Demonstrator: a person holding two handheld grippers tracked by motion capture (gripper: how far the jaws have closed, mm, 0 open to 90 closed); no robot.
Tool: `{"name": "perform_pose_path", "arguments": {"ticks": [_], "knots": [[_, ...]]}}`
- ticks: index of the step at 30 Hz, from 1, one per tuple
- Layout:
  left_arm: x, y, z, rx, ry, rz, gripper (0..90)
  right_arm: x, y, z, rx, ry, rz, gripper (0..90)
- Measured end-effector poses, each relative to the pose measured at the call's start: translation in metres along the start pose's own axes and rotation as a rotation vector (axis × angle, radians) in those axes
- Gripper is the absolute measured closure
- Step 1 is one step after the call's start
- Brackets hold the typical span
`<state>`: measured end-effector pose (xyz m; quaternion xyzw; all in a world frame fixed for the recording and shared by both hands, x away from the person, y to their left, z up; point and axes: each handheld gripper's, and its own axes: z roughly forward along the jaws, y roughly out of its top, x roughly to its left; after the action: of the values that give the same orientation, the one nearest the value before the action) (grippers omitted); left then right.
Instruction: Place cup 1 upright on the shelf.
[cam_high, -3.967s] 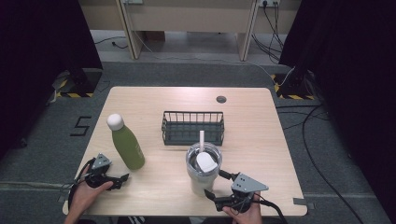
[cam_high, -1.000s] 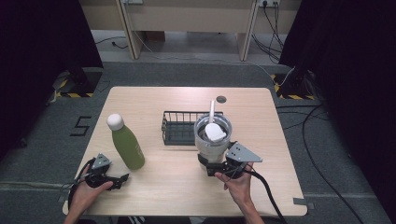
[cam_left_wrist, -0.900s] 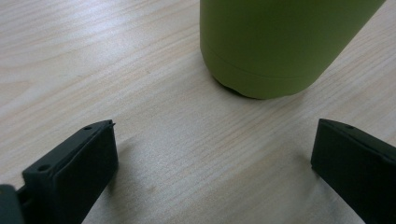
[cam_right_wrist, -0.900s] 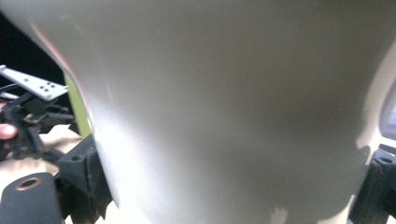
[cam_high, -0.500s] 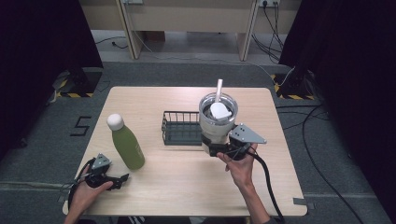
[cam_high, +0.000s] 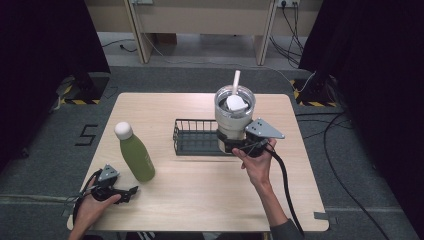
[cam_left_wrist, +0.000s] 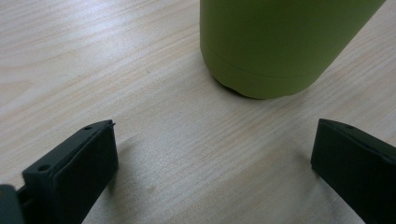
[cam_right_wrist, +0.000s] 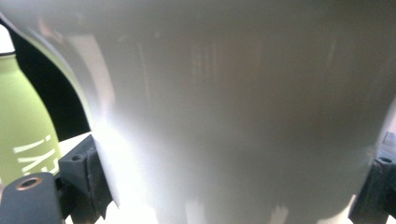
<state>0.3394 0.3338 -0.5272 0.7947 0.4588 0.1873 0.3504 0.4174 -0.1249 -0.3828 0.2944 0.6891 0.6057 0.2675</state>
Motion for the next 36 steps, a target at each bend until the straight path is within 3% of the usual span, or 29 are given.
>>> {"name": "perform_pose_path", "arguments": {"ticks": [7,24,32,36], "knots": [[0.000,0.000,0.000,-0.001,0.000,-0.001,0.0,-0.008,0.009,0.015,0.003,-0.015,-0.002,10.4],[0.000,0.000,0.000,-0.002,0.001,0.001,0.0,-0.031,0.008,0.047,0.006,-0.052,0.031,10.4],[0.000,0.000,0.000,0.000,0.002,0.004,0.1,-0.036,-0.002,0.061,0.014,-0.062,0.045,10.4],[0.000,0.000,0.000,-0.002,0.001,0.000,0.1,-0.038,-0.007,0.066,0.028,-0.070,0.029,10.5]]}}
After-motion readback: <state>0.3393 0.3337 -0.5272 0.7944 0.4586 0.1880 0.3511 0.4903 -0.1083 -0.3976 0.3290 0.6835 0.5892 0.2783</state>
